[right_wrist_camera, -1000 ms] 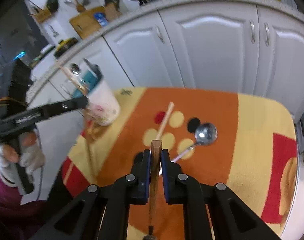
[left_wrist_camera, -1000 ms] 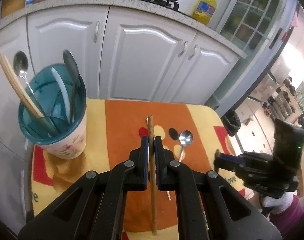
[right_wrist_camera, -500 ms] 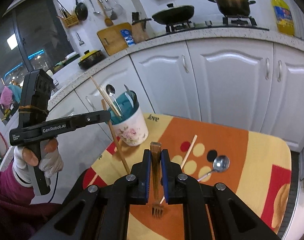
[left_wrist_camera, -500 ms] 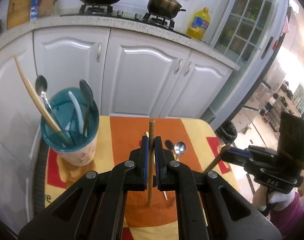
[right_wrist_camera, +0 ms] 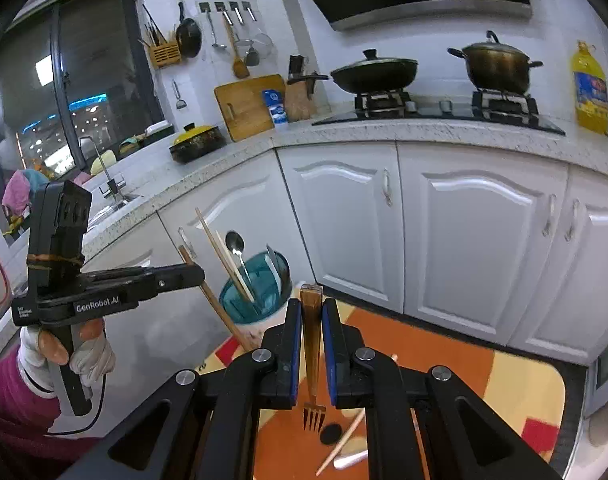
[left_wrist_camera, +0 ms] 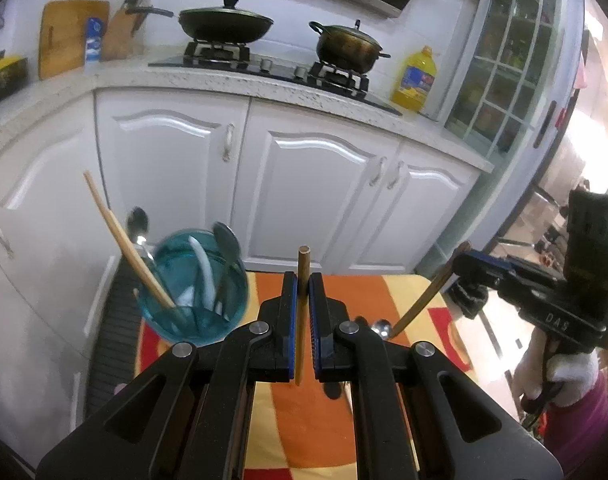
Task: Organize utensils
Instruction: 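Lift the chopstick with the left gripper while the right gripper lifts the fork and chopstick, then lower both held utensils into the floral cup and open both grippers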
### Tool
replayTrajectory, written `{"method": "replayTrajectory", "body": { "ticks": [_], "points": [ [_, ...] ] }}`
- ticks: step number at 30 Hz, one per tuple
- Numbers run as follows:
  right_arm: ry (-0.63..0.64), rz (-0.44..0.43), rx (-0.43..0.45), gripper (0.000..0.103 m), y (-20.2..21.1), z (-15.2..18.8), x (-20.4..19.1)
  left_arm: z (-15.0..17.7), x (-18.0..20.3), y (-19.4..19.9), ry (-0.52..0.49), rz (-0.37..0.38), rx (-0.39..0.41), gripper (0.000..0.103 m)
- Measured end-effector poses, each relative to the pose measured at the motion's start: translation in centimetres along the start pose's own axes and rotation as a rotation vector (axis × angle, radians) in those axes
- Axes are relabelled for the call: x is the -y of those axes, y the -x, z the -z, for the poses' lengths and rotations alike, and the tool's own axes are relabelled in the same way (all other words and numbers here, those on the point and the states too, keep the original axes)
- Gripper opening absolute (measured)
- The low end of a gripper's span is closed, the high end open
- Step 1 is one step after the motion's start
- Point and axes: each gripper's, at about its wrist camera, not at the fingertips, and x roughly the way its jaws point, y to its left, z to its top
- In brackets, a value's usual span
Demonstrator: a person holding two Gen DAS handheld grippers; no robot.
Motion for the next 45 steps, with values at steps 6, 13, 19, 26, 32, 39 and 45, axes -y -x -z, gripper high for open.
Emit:
{"method": "replayTrajectory", "body": {
  "ticks": [6, 13, 19, 26, 32, 39, 45],
  "points": [
    [0.034, -0.015, 0.007, 0.01, -1.2, -2.0, -1.1, -1.1, -1.3, 1.1, 0.011, -0.017, 0.028, 0.004],
    [0.088, -0.035, 0.027, 0.01, -2.3, -4.9, -3.3, -3.8, -3.0, 3.6, 0.035, -0.015, 0.083, 0.004],
    [0.108, -0.067, 0.07, 0.01, -3.0, -7.8, -4.8, -6.7, -4.6, 5.7, 0.026, -0.074, 0.146, 0.004],
    [0.123, -0.083, 0.085, 0.01, -6.0, -9.9, -6.8, -7.8, -6.5, 4.6, 0.016, -0.179, 0.176, 0.004],
    [0.141, -0.069, 0.069, 0.01, -9.3, -10.1, -7.9, -7.5, -8.1, 2.0, 0.02, -0.221, 0.143, 0.004],
    [0.125, -0.047, 0.02, 0.01, -13.1, -8.5, -7.0, -6.3, -9.5, -0.7, 0.043, -0.23, 0.084, 0.004],
    [0.088, -0.064, -0.041, 0.01, -15.3, -6.7, -6.1, -5.4, -9.7, -2.4, 0.046, -0.232, 0.06, 0.004]
  ]
}}
